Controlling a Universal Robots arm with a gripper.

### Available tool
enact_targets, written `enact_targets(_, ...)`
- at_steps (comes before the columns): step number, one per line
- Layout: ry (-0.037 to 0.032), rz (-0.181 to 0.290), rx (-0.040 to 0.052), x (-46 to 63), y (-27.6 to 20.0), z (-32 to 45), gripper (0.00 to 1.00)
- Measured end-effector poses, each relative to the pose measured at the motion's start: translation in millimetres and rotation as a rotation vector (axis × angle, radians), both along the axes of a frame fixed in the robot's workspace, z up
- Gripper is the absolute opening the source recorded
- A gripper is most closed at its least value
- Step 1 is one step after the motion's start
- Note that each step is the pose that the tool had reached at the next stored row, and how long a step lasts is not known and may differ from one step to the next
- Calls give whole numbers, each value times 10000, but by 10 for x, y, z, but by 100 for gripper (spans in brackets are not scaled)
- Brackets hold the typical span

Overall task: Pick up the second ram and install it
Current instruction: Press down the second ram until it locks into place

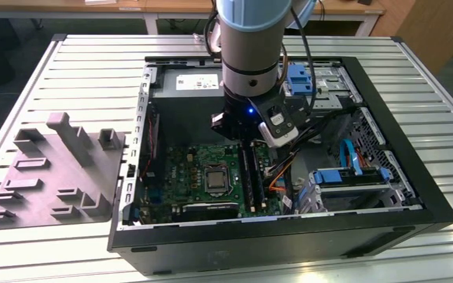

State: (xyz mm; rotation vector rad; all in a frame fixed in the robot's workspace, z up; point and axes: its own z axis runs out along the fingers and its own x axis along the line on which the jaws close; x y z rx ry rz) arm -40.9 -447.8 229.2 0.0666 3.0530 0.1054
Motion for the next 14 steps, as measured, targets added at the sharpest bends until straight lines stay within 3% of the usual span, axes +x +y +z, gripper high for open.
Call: enact_targets(14, 0, -1, 2, -8, 26, -53, 10)
